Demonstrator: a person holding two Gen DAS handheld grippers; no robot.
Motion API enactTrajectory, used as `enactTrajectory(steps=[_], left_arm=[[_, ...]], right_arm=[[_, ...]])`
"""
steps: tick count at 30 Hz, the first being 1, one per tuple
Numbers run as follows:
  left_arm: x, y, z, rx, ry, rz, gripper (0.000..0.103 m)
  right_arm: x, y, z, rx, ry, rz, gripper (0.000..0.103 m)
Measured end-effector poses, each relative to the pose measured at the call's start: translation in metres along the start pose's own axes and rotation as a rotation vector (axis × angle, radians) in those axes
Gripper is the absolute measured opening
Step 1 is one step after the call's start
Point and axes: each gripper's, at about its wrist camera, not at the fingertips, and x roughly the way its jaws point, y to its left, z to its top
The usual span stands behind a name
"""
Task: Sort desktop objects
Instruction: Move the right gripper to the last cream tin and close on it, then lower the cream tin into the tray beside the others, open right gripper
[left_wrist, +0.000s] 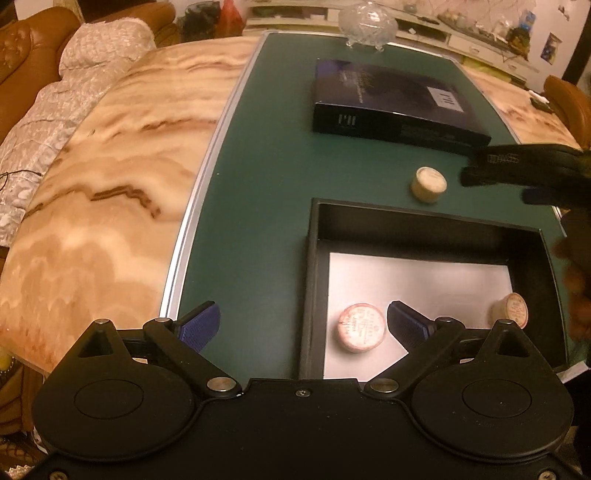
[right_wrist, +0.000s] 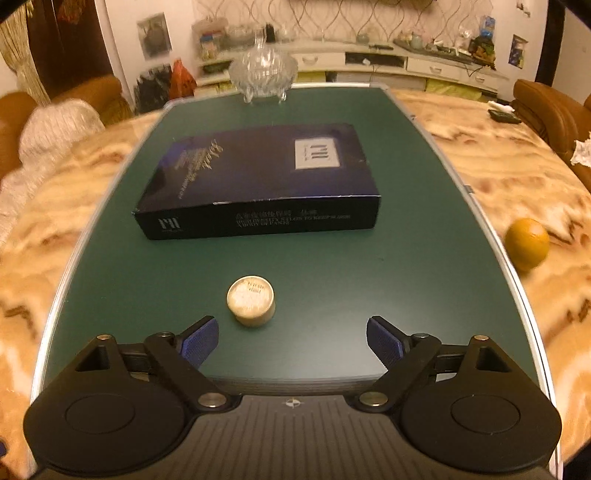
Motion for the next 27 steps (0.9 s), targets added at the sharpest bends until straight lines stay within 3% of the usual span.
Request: enactTrajectory(steps=[8, 19, 24, 27], left_arm=[[0.008, 0.012, 0.003, -0.017, 0.017, 0.013, 0.099], [0.021, 0.015, 0.003, -0.017, 0.046, 0.017, 0.099], [0.024, 0.013, 0.002, -0.01, 0.054, 0.018, 0.099], [0.025, 0.012, 0.002, -0.012, 0.058, 0.014, 0.099]], right_arm=[[0.049, 0.021, 0.01, -0.009, 0.06, -0.026, 0.085], [0.074, 0.027, 0.018, -0.013, 0.09, -0.037, 0.074], [0.076, 0.03, 0.018, -0.029, 0.092, -0.03, 0.06], [0.076, 0.03, 0.018, -0.026, 0.097, -0.031, 0.045]])
